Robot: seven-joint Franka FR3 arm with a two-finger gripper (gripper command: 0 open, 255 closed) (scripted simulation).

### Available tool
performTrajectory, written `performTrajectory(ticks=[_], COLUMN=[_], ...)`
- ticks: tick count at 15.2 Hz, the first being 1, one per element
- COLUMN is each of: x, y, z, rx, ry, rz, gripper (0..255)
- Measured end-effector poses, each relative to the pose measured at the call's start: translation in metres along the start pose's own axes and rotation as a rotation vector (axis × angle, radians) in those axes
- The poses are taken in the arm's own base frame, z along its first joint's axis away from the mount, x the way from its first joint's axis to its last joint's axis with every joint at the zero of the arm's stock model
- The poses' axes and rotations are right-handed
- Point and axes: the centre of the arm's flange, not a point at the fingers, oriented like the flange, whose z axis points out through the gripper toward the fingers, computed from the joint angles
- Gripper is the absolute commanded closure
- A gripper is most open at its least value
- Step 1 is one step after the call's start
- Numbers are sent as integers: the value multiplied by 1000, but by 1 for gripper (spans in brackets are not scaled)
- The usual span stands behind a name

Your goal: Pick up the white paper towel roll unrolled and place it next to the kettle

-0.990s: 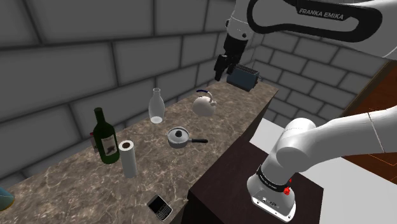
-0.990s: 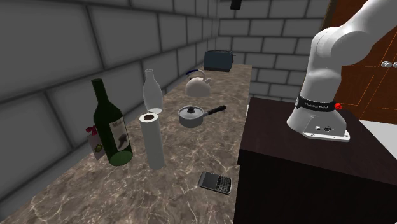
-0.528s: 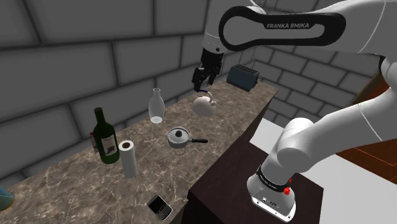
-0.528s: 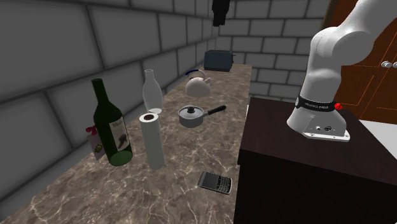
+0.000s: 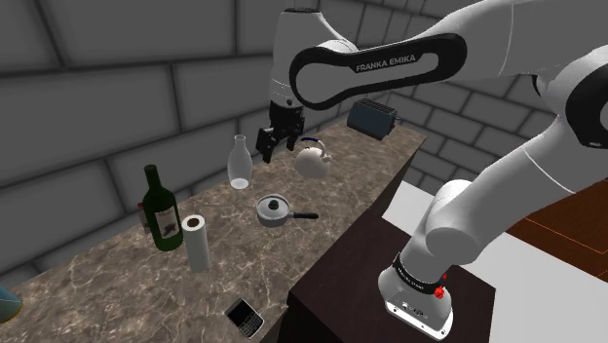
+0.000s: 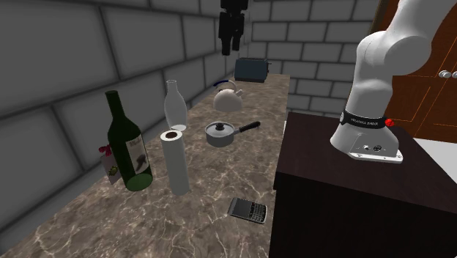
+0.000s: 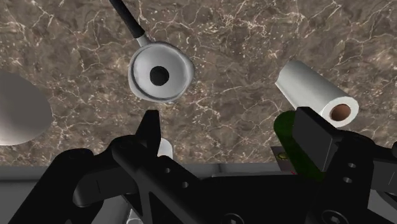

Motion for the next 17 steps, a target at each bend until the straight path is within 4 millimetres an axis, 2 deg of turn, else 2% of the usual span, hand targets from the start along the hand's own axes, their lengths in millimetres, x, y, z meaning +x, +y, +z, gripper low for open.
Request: performTrajectory(ticks=[3, 9, 17], x=[16, 49, 87], y=[-26, -80, -161], z=[20, 72, 131], rx=[2, 7, 15], ry=[-7, -22, -43], rz=[1, 1, 2], gripper=[0, 0, 0])
